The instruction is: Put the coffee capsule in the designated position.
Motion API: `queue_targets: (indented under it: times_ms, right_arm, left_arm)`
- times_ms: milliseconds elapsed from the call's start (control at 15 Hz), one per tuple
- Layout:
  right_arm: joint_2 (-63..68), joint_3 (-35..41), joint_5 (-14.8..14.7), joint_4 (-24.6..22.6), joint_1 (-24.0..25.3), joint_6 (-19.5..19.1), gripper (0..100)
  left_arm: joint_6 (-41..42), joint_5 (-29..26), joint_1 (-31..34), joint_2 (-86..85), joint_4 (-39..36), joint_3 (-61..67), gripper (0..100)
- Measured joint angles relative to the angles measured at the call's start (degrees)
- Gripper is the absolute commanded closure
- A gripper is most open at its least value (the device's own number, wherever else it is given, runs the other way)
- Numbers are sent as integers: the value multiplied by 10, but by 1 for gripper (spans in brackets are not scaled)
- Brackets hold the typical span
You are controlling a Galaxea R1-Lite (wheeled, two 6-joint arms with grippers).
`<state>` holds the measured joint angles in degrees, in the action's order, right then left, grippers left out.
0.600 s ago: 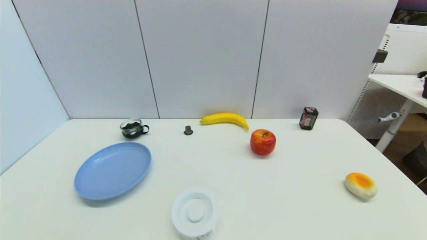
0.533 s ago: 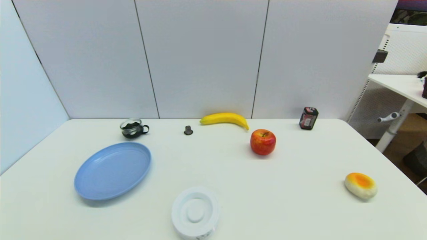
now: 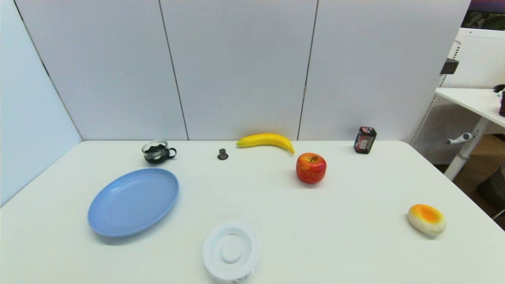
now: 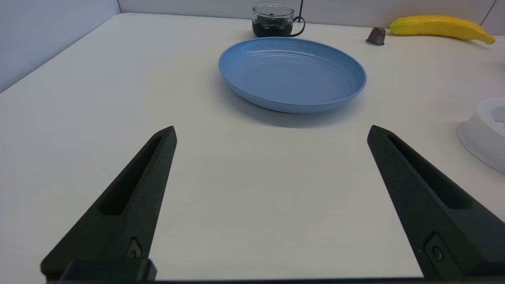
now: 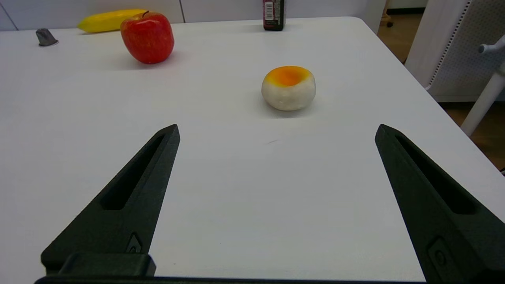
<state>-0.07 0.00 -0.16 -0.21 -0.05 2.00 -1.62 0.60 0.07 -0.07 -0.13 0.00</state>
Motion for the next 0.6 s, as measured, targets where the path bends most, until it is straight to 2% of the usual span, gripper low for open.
queue_targets:
  times_ms: [600]
  right_arm:
    - [0, 0, 0, 0, 0, 0, 0]
  left_arm:
    - [-5, 1, 0, 0, 1, 0, 0]
